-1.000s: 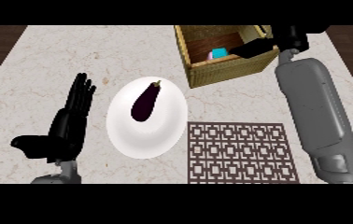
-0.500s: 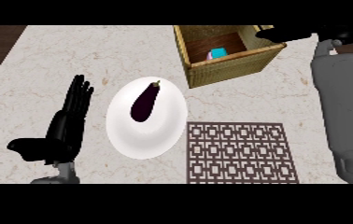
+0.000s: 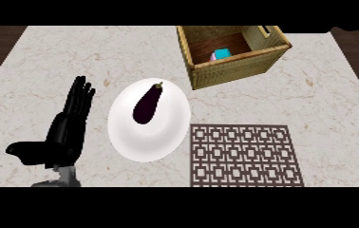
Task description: Pick the cupcake from the placemat and place it in the basket
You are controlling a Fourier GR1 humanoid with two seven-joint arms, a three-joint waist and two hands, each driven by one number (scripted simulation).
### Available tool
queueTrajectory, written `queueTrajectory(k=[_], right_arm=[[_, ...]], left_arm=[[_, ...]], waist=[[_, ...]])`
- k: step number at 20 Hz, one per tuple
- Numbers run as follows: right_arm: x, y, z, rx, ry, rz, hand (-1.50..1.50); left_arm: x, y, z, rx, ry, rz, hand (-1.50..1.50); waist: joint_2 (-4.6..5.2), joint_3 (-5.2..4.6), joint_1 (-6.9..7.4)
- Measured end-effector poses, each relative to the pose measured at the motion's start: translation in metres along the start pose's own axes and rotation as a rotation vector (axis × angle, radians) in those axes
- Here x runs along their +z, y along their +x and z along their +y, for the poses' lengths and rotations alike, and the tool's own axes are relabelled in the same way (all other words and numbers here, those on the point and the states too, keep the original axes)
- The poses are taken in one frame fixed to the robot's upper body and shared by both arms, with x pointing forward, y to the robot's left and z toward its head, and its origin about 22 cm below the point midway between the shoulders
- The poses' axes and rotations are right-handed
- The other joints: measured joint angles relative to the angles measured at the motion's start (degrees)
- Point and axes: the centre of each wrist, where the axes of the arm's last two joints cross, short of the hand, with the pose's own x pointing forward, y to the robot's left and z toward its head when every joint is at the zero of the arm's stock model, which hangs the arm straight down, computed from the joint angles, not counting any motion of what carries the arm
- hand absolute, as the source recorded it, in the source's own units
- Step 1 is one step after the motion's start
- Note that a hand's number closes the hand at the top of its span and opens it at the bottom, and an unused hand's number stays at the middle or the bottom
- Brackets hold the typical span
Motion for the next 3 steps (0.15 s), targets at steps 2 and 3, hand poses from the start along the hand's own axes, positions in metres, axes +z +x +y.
queueTrajectory(k=[2,3], right_arm=[[0.002,-0.006,-0.022,-0.036,0.011,-0.003,-1.5],[0.004,-0.009,-0.027,-0.05,0.018,-0.006,-1.5]], left_arm=[[-0.002,0.003,0.001,0.0,0.004,0.0,0.0],[0.0,0.003,-0.001,-0.001,0.002,0.002,0.0]], waist=[[-0.06,-0.01,-0.18],[-0.06,0.01,-0.15]])
